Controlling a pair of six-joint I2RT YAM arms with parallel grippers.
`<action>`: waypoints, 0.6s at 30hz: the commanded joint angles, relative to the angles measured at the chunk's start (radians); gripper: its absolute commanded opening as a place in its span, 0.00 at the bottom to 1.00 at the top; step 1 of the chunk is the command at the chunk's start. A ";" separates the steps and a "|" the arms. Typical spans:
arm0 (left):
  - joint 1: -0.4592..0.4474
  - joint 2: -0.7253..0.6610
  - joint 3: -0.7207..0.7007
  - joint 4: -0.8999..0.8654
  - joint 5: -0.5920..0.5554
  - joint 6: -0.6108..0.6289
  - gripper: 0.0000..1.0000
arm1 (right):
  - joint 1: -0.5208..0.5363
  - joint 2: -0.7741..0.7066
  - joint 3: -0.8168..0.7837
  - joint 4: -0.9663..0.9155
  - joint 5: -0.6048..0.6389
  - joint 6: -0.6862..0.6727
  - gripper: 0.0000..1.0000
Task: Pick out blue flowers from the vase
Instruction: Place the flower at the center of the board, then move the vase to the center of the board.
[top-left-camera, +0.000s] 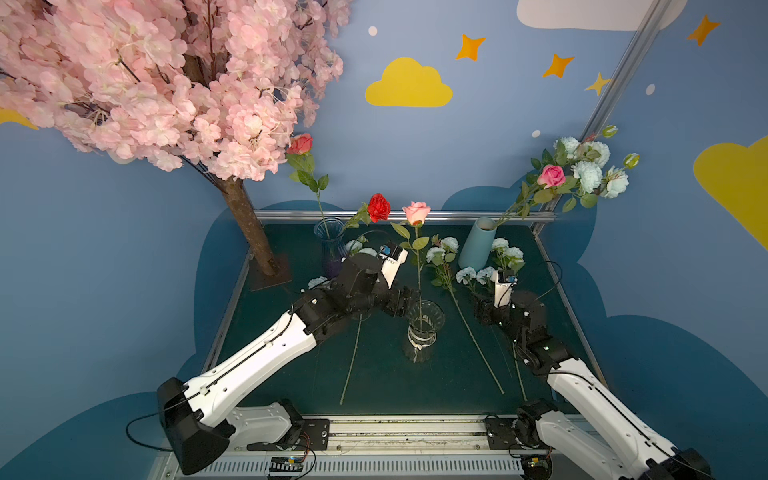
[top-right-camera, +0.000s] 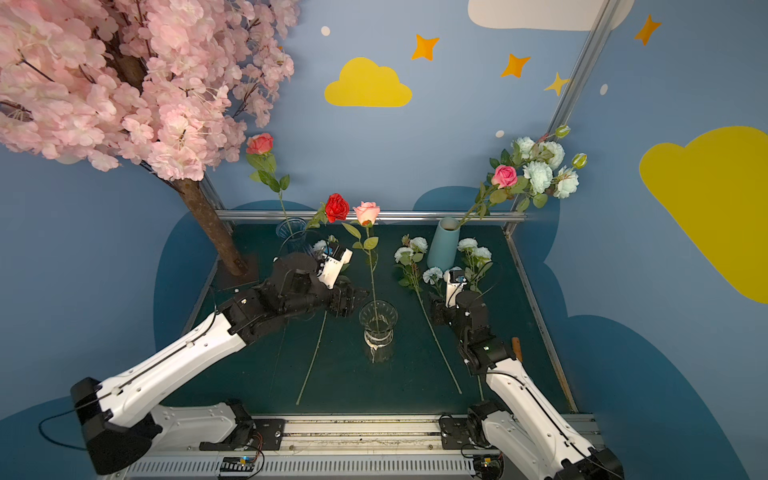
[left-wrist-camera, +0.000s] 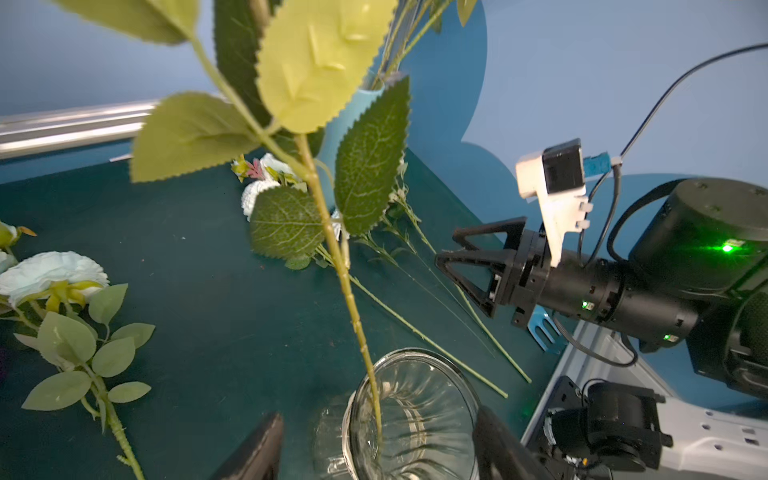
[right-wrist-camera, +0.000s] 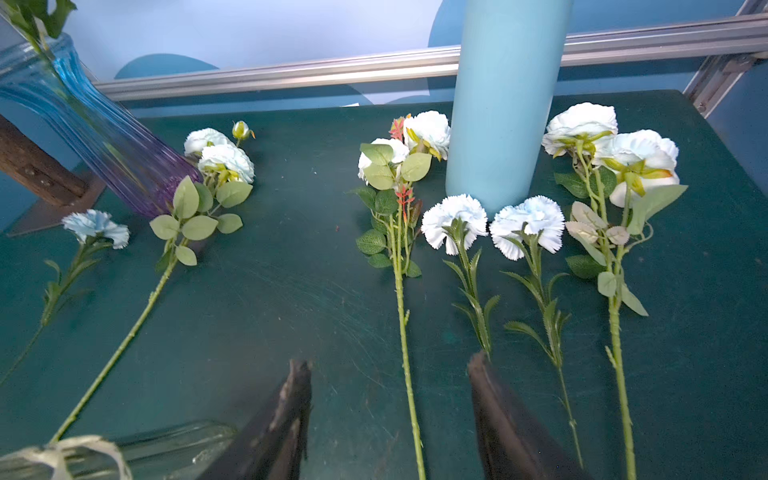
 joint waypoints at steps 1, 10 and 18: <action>-0.017 0.062 0.126 -0.305 0.013 0.038 0.71 | 0.003 0.025 0.039 0.034 -0.033 0.002 0.60; -0.033 0.210 0.270 -0.454 0.023 0.043 0.64 | 0.004 0.006 0.028 0.035 -0.021 0.005 0.60; -0.045 0.332 0.334 -0.504 0.026 0.058 0.56 | 0.004 0.006 0.027 0.035 -0.020 0.005 0.59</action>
